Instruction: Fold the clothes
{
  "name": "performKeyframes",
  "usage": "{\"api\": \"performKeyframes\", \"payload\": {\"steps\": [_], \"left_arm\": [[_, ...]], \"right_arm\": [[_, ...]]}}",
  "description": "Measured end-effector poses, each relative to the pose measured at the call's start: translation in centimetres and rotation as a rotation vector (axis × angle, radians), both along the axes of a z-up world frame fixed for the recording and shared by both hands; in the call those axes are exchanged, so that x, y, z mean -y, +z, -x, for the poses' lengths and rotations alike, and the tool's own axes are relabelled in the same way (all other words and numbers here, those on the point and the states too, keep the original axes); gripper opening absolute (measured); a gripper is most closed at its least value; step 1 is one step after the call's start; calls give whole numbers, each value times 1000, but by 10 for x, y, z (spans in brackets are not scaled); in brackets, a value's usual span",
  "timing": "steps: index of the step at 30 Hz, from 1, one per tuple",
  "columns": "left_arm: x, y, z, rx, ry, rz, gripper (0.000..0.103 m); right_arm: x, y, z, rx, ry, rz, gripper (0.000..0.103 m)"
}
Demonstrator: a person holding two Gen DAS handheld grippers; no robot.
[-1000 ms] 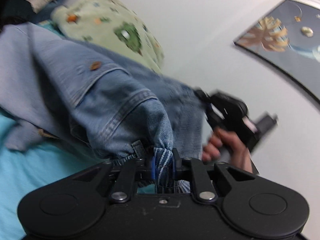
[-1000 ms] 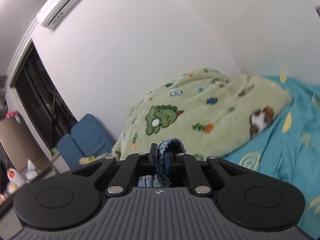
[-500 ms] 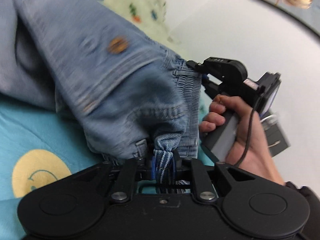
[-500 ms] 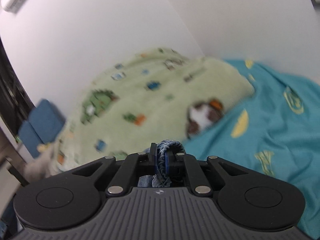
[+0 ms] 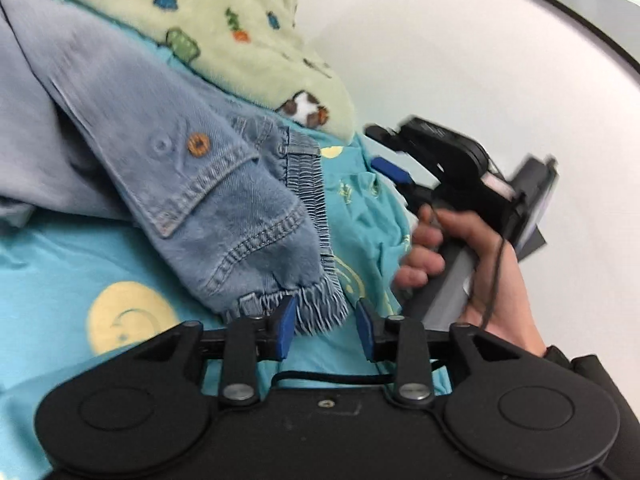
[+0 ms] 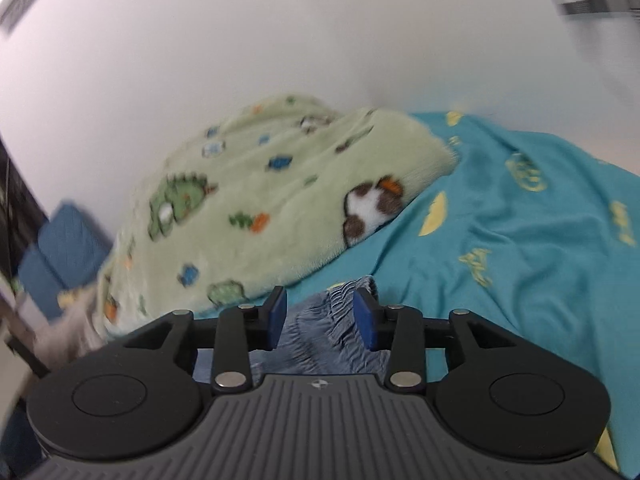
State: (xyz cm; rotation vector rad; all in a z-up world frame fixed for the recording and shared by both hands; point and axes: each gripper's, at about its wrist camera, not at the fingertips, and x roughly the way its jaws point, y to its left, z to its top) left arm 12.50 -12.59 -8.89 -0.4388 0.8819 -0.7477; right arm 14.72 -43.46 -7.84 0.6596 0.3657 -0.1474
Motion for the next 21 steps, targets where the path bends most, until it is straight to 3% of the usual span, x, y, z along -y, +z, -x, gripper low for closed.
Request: {"api": "performKeyframes", "payload": {"steps": [7, 12, 15, 19, 21], "left_arm": [[-48, 32, 35, 117, 50, -51, 39], [-64, 47, 44, 169, 132, -102, 39], [-80, 55, 43, 186, 187, -88, 43], [-96, 52, 41, 219, 252, -80, 49], [-102, 45, 35, 198, 289, -65, 49]], "right_arm": [[-58, 32, 77, 8, 0, 103, 41], [-87, 29, 116, 68, 42, -78, 43], [-111, 21, 115, -2, 106, -86, 44], [-127, 5, 99, -75, 175, -146, 67], [-126, -7, 95, -82, 189, -244, 71]]}}
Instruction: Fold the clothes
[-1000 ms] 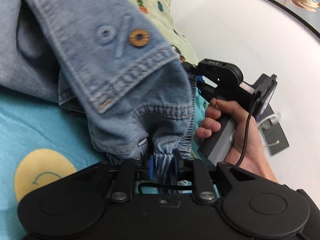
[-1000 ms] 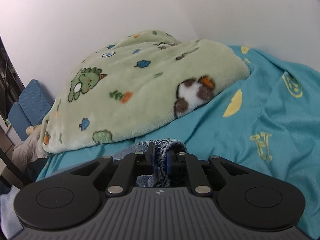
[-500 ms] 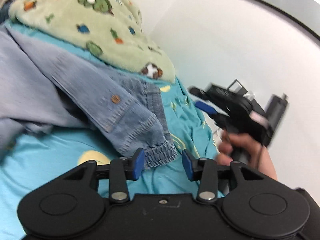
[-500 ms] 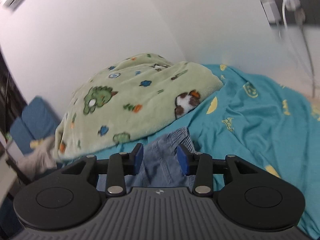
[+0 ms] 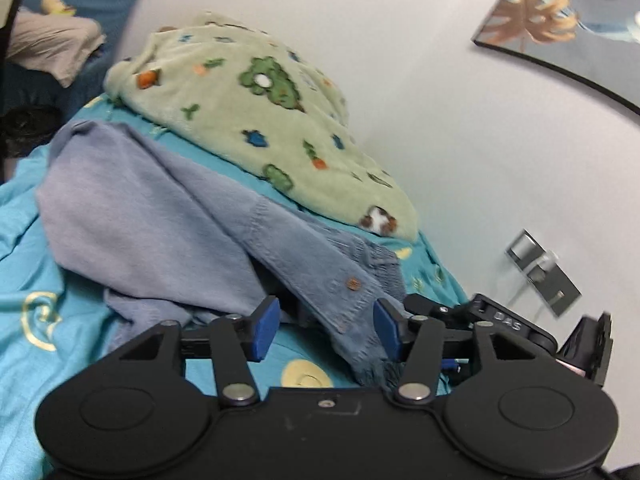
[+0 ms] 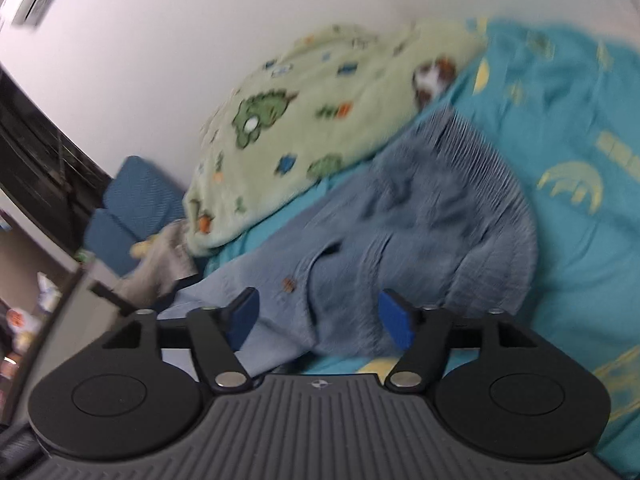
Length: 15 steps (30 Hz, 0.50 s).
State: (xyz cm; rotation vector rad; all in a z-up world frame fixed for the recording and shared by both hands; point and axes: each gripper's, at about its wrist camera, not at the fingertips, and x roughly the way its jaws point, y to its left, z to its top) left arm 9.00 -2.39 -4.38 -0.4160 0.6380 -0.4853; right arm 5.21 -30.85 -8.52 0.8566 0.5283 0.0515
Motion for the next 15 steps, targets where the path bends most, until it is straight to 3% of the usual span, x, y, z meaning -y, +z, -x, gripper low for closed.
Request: {"api": "performKeyframes", "payload": {"steps": [2, 4, 13, 15], "left_arm": [[-8, -8, -3, -33, 38, 35, 49], [-13, -15, -8, -62, 69, 58, 49], [-23, -28, -19, -108, 143, 84, 49], [-23, -30, -20, -113, 148, 89, 49]], "right_arm": [[1, -12, -4, -15, 11, -96, 82], [6, -23, -11, -39, -10, -179, 86], [35, -63, -39, -68, -129, -526, 90], [40, -66, -44, -65, -134, -548, 88]]}}
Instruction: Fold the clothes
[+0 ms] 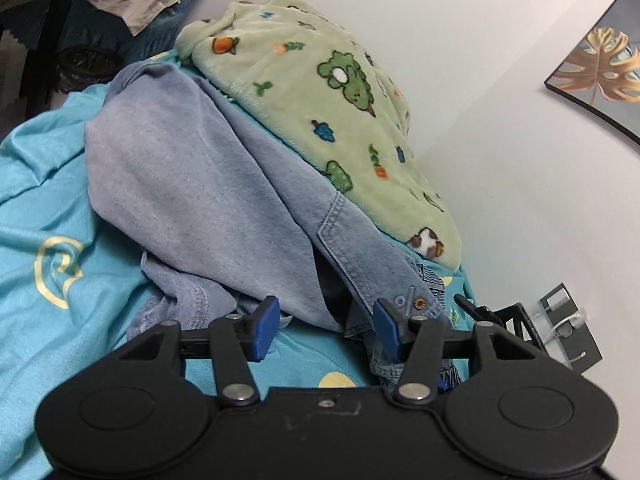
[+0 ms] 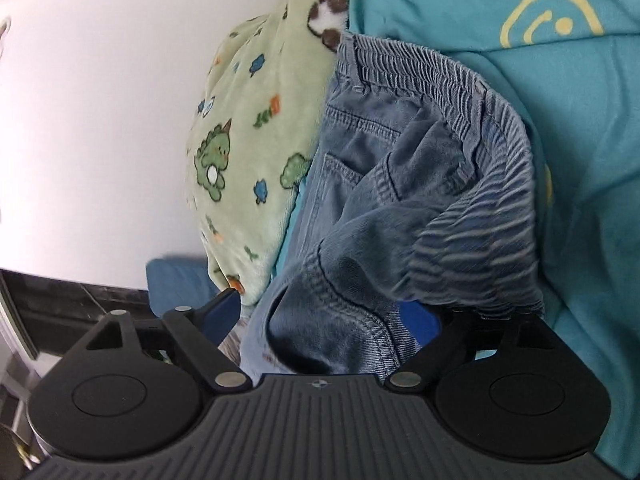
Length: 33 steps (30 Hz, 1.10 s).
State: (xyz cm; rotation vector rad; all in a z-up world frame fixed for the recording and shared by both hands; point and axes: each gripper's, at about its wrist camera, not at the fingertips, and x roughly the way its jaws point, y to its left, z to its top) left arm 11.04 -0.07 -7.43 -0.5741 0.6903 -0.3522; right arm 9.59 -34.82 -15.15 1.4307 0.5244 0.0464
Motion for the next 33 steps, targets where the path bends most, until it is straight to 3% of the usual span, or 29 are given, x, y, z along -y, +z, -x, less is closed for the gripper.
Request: {"api": "performKeyframes", "payload": {"steps": [3, 4, 5, 7, 14, 18, 23, 27, 30, 32, 33], "left_arm": [[2, -2, -2, 1, -4, -4, 48], [3, -3, -2, 3, -5, -7, 48], [3, -2, -1, 6, -8, -9, 47], [3, -1, 1, 14, -11, -14, 47], [0, 3, 7, 32, -4, -12, 46], [-1, 5, 10, 39, -1, -10, 46], [1, 5, 9, 31, 4, -29, 46], [2, 5, 7, 18, -1, -33, 46], [4, 9, 8, 28, -12, -44, 46], [6, 12, 10, 35, -17, -46, 46], [6, 14, 10, 38, -18, -46, 47]], "right_arm": [[4, -4, -3, -36, -7, 5, 56], [5, -5, -2, -53, -8, 7, 36], [6, -6, -1, -63, -6, 15, 26], [7, -4, 2, -61, -8, 46, 15], [30, 33, 27, 2, -177, 211, 10], [55, 39, 42, -21, -288, 295, 10], [71, 9, 41, -125, -319, 314, 9], [69, -6, 44, -150, -286, 268, 10], [62, 8, 48, -150, -277, 278, 23], [50, 20, 54, -154, -254, 334, 40], [44, 26, 56, -156, -242, 362, 42]]}}
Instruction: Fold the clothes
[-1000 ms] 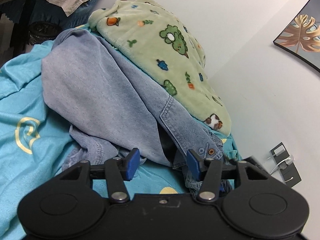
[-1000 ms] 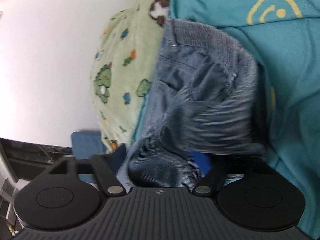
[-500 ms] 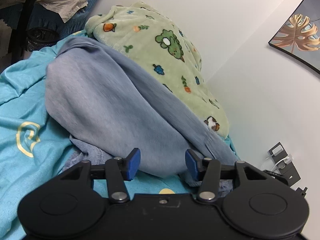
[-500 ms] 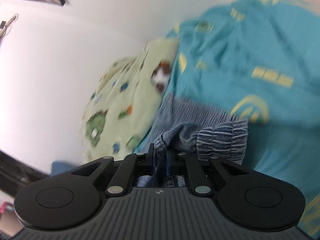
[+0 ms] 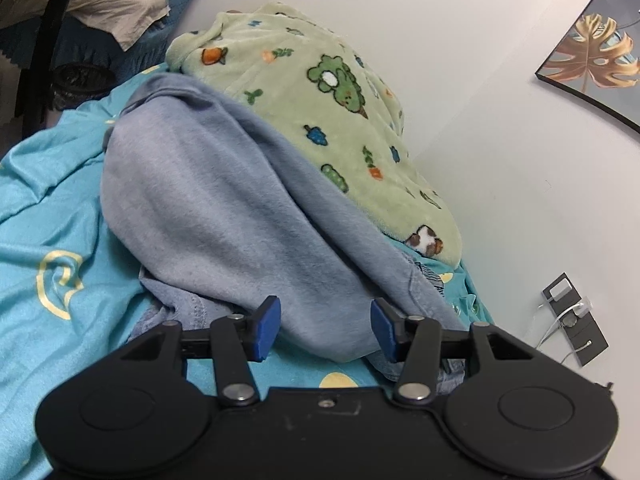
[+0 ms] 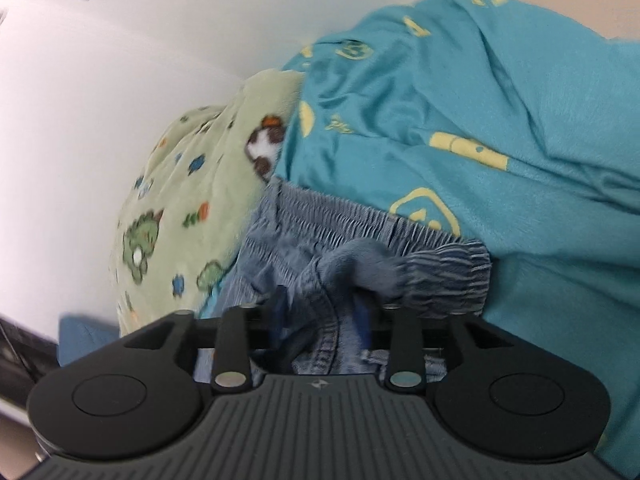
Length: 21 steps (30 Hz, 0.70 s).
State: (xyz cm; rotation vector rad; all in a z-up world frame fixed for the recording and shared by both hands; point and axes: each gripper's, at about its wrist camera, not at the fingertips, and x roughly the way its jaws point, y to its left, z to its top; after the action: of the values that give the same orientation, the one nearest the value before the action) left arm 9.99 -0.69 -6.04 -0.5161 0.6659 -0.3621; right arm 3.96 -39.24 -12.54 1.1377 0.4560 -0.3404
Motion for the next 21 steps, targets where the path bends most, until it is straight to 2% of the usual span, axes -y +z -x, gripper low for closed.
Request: {"api": "performKeyframes", "payload": {"steps": [2, 5, 7, 10, 11, 15, 18, 21], "left_arm": [[0, 3, 0, 1, -3, 6, 49], [-3, 5, -2, -6, 11, 5, 49], [-6, 7, -5, -13, 23, 4, 49], [-12, 9, -13, -33, 51, 8, 50], [-14, 10, -15, -40, 60, 7, 50], [-21, 13, -26, -42, 76, -39, 50], [-26, 14, -34, -45, 84, -78, 50], [-30, 10, -39, -59, 88, -111, 50]], "right_arm": [[-18, 13, 6, -20, 53, 72, 49], [-40, 32, 8, -49, 140, 191, 50], [-53, 36, 12, -47, 192, 216, 50], [-74, 40, 14, -35, 291, 242, 63], [-82, 39, 11, -26, 338, 243, 63], [-116, 42, -13, 25, 519, 317, 64], [-137, 50, -46, 77, 626, 456, 64], [-149, 59, -84, 155, 708, 558, 69]]}}
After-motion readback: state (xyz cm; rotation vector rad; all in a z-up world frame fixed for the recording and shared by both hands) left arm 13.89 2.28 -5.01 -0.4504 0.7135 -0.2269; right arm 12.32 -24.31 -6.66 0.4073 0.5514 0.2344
